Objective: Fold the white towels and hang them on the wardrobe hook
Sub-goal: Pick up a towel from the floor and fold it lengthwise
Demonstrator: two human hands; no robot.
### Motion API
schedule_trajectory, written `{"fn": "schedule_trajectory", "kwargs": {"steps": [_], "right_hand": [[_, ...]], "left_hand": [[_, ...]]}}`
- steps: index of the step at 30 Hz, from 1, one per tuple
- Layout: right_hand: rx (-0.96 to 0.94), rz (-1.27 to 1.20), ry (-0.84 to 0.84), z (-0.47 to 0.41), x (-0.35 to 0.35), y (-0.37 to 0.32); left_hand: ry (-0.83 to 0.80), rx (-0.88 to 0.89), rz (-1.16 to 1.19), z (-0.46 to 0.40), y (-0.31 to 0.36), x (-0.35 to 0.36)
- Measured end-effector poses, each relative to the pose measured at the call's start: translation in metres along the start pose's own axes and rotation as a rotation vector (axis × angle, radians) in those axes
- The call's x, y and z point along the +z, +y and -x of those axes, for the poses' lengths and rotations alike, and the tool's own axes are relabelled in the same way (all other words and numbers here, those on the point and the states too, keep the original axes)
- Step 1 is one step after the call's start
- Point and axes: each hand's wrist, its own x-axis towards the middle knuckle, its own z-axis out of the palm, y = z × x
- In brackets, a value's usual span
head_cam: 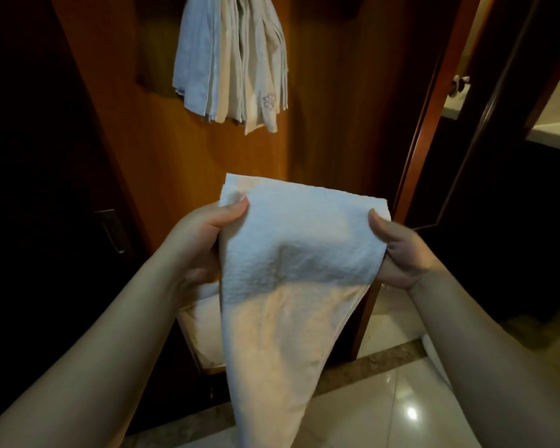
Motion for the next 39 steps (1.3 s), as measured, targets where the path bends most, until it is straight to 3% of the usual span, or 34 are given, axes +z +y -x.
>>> {"fn": "schedule_trajectory", "kwargs": {"steps": [4, 11, 15, 17, 22, 28, 33, 36, 39], "right_hand": [[-0.029, 0.077, 0.102, -0.005, 0.0, -0.004], [-0.068, 0.213, 0.323, 0.001, 0.024, 0.015], [-0.166, 0.593, 0.51, 0.028, 0.046, 0.053], [-0.192, 0.653, 0.553, 0.039, 0.055, 0.077], [-0.125, 0.633, 0.385, 0.053, 0.069, 0.103], [-0.108, 0.583, 0.247, 0.057, 0.062, 0.102], [-0.02, 0.37, 0.23, 0.053, 0.043, 0.079], [0.044, 0.109, 0.09, 0.045, 0.019, 0.056], [0.097, 0.007, -0.164, 0.038, 0.01, 0.043]], "left_hand": [[0.079, 0.073, -0.073, 0.006, -0.006, -0.004], [0.38, 0.158, -0.085, 0.017, -0.043, 0.016], [0.627, 0.246, -0.093, 0.036, -0.088, 0.046], [0.72, 0.252, -0.168, 0.049, -0.109, 0.067], [0.656, 0.216, -0.178, 0.074, -0.132, 0.106], [0.68, 0.217, -0.195, 0.082, -0.135, 0.106], [0.687, 0.25, 0.001, 0.08, -0.123, 0.076], [0.546, 0.252, 0.138, 0.085, -0.098, 0.039], [0.302, 0.218, 0.061, 0.091, -0.075, 0.002]]}}
